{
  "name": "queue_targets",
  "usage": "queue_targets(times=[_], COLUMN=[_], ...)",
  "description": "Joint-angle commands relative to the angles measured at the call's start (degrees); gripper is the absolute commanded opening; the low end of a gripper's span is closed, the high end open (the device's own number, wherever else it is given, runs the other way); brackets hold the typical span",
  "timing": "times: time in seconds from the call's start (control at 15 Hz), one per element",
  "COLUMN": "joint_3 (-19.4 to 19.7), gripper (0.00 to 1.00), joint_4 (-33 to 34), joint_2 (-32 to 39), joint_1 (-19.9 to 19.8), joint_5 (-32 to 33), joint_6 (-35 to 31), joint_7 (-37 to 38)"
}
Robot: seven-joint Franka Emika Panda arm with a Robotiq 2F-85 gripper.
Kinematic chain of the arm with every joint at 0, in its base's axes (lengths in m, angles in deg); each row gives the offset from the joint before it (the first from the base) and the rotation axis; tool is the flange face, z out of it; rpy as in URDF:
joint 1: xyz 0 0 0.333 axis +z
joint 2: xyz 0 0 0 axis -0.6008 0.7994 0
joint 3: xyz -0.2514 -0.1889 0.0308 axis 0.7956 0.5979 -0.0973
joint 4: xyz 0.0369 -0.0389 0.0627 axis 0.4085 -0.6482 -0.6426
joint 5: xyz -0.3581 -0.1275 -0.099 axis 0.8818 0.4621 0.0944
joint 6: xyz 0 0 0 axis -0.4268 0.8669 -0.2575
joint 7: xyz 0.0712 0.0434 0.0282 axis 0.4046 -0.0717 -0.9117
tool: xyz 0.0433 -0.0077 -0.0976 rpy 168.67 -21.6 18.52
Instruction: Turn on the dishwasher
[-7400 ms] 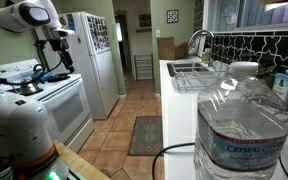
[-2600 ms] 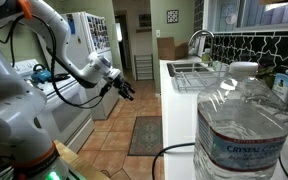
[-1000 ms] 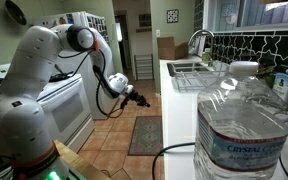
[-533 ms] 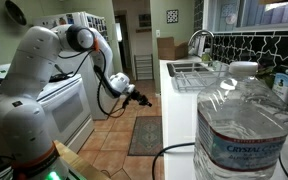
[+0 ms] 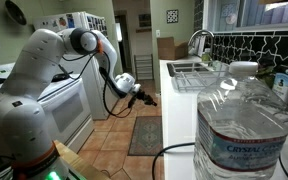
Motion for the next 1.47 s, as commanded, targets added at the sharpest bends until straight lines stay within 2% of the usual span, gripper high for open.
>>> queue_targets(times=[0.0, 0.73, 1.4], joint_3=[1.07, 3.17, 4.26], gripper=[0.0, 0.0, 0.0], joint_4=[4.08, 12.73, 16.14], joint_2=[3.8, 10.28, 12.83], joint_1=[-0.03, -0.38, -1.23], joint_5=[-0.81, -0.92, -1.36], joint_6=[-2.82, -5.73, -8.49], joint_7=[-2.28, -4.89, -8.91])
